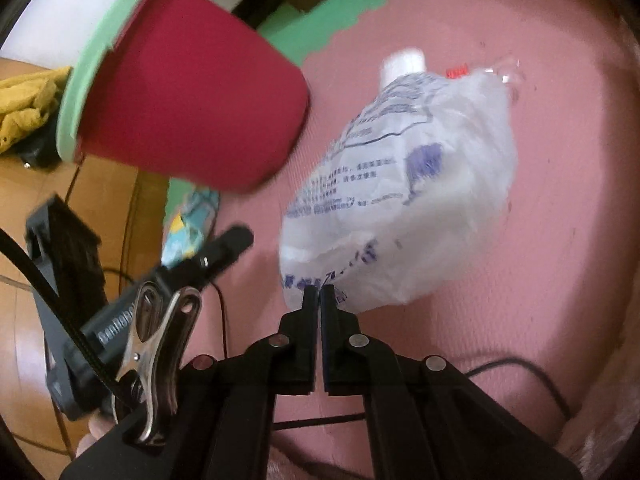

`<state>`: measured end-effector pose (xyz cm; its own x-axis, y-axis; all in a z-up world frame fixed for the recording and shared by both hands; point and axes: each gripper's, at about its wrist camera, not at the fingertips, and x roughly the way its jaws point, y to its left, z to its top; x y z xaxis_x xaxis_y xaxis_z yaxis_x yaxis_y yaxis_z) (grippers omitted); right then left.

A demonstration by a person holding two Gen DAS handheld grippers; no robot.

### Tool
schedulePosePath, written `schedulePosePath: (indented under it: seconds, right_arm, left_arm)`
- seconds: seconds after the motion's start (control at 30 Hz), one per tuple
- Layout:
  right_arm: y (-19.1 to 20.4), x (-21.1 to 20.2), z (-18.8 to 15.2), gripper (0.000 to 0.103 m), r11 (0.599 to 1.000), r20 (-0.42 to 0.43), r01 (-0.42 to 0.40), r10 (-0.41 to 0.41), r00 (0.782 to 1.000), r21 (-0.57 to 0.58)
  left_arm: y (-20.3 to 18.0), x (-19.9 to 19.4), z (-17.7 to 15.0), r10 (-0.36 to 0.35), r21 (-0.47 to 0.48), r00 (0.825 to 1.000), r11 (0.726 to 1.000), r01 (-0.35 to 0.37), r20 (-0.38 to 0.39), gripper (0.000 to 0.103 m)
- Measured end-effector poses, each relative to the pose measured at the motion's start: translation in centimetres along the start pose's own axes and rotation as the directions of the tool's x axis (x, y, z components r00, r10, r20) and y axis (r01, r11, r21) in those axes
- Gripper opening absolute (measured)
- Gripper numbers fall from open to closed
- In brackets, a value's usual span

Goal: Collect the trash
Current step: 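Lower both open tools around the white plastic bag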

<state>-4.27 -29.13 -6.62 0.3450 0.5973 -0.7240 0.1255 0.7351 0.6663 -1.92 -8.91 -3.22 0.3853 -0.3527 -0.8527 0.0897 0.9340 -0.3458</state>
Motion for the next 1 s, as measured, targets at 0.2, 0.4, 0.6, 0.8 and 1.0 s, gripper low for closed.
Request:
schedulePosePath:
  seconds: [0.2, 0.4, 0.6, 0.8, 1.0]
  right_arm:
    - [0.0, -0.7, -1.5, 0.034, 0.988, 0.014, 0.141, -0.140, 0.990, -0.058]
    - [-0.2, -4.2, -1.5, 0.038, 0.977, 0.156, 0.209, -0.199, 0.968, -0.052]
    - [-0.1, -5.8, 1.2, 0.051, 0.941, 0.268, 0.326, -0.293, 0.918, -0.089]
    - [-2.6, -3.4, 3.8, 0.056, 0.938, 0.213, 0.345, -0.332, 0.919, -0.024]
    - [-3.4, -1.5, 4.0, 0.056, 0.946, 0.184, 0.324, -0.312, 0.932, -0.034]
  left_arm:
    - [-0.1, 0.7, -0.4, 0.022, 0.020, 1.000, 1.000, -0.022, -0.018, 0.049]
    - [0.0, 1.1, -0.5, 0.016, 0.016, 0.999, 1.000, -0.015, -0.028, 0.053]
    - [-0.4, 2.2, -0.5, 0.004, 0.028, 0.999, 1.000, -0.003, -0.033, 0.059]
    - [-0.4, 4.0, -0.6, -0.003, 0.022, 0.997, 1.000, 0.004, -0.079, 0.059]
    - [-0.9, 5.3, -1.1, -0.004, 0.040, 0.993, 0.999, 0.009, -0.115, 0.059]
